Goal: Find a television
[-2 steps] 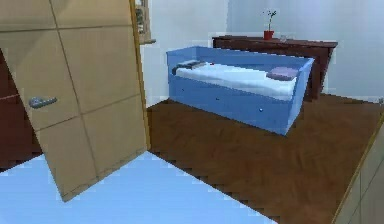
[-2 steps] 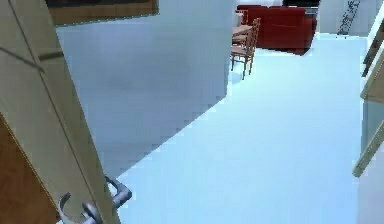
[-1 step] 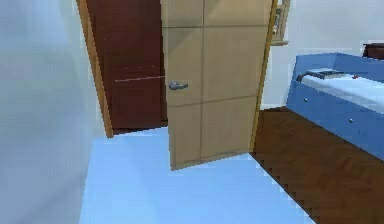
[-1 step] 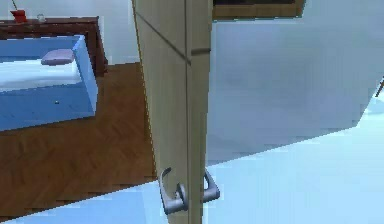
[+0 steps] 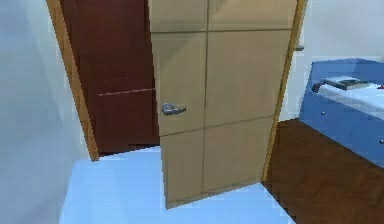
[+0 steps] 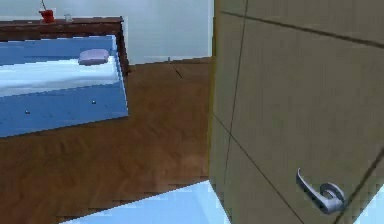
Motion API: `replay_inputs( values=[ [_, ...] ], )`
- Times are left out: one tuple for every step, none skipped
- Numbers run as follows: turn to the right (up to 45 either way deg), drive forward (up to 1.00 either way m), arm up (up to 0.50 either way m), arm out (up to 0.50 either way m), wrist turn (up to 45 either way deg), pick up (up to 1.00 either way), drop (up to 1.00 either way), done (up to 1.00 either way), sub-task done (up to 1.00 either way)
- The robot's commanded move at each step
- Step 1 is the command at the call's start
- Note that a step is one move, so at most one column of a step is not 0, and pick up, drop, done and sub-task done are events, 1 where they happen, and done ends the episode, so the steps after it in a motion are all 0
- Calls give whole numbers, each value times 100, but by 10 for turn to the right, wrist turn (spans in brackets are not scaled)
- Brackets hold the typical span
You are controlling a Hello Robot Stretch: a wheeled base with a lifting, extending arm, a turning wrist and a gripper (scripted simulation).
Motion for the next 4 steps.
replay_inputs(
  values=[
    [450,0,0,0,0,0,0,0,0],
    [240,0,0,0,0,0,0,0,0],
    [0,100,0,0,0,0,0,0,0],
    [0,30,0,0,0,0,0,0,0]
  ],
)
